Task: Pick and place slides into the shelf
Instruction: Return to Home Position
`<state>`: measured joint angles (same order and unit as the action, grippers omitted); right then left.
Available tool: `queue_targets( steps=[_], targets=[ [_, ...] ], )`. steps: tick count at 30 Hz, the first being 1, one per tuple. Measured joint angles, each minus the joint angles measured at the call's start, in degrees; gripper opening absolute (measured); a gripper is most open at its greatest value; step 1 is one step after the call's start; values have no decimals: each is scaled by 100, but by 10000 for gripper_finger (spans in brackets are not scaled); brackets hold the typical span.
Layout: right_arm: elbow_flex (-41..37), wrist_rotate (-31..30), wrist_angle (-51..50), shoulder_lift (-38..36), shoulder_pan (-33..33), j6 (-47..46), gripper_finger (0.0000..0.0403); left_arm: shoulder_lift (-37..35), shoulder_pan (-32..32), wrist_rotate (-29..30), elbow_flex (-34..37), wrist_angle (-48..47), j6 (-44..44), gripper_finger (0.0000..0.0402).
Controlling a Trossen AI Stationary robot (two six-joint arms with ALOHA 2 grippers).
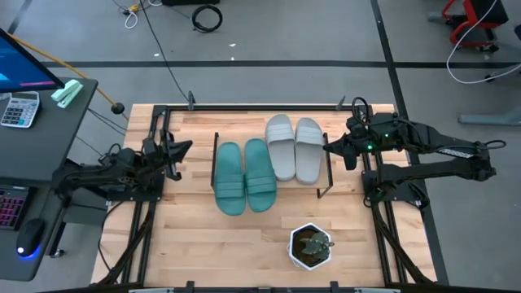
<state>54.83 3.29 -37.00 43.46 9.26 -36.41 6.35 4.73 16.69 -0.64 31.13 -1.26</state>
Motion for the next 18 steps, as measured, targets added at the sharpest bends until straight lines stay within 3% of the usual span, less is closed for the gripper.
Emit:
queue_targets(
  steps=[18],
  targets=[
    [0,-140,-30,0,-2,193,1,-4,-347,153,11,-1061,38,0]
  ],
)
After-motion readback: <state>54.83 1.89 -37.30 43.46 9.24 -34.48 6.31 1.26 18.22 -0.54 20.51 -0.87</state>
